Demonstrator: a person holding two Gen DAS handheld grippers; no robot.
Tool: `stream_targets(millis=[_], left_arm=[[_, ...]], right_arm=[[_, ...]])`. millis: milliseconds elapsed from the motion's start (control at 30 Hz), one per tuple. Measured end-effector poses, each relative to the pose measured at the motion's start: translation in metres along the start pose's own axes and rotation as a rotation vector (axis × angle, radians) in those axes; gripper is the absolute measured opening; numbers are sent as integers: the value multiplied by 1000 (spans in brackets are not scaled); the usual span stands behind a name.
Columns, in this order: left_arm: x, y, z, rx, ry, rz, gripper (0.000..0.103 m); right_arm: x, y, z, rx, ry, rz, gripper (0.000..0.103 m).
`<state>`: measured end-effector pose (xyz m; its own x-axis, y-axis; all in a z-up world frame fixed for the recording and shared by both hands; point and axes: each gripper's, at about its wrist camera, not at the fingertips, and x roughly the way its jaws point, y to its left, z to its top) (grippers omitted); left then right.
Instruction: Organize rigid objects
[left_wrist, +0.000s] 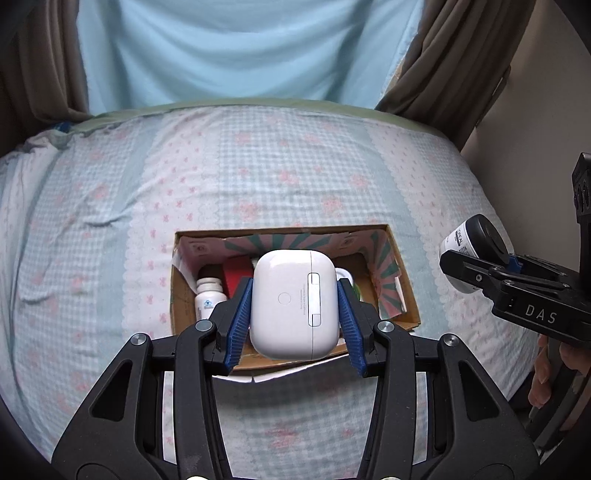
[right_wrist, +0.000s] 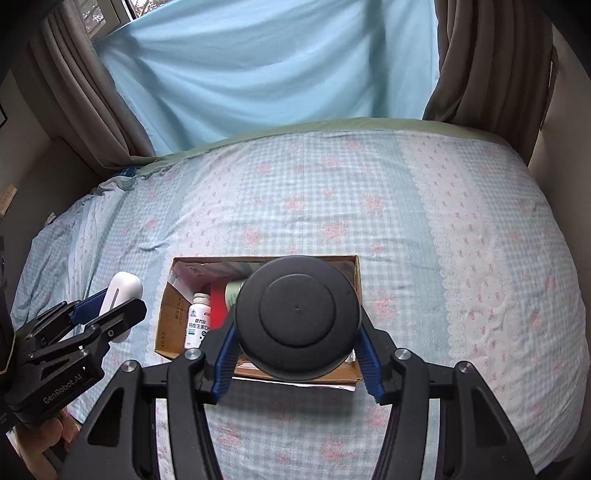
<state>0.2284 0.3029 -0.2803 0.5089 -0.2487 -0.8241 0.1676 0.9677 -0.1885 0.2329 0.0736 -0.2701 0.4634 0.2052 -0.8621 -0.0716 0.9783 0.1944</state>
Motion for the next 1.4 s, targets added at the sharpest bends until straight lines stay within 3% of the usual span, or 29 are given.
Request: stream_targets(millis=[433, 833, 867, 900, 933, 967, 1033, 1167, 1400], left_arm=[[131, 35, -14, -22, 186, -8, 41], [161, 41, -24, -26, 257, 11, 43], [161, 39, -23, -12, 257, 27, 56], [160, 36, -22, 4, 257, 41, 92], [158, 35, -21, 16, 247, 46, 103], [154, 34, -20, 18, 230, 39, 103], [151, 35, -20, 6, 235, 34, 103], [141, 38, -23, -25, 232, 40, 103], [119, 36, -23, -31, 210, 47, 103]], right_arm=[[134, -16, 17, 4, 165, -44, 52], [190, -21, 23, 26, 248, -27, 52], [193, -23, 24, 43, 252, -17, 54], [192, -25, 24, 59, 240, -2, 60], [190, -25, 24, 73, 220, 36, 76], [188, -25, 25, 84, 212, 70, 91], [186, -18, 26, 71, 213, 81, 103], [181, -9, 22, -10, 230, 3, 103], [160, -15, 14, 14, 225, 1, 103]])
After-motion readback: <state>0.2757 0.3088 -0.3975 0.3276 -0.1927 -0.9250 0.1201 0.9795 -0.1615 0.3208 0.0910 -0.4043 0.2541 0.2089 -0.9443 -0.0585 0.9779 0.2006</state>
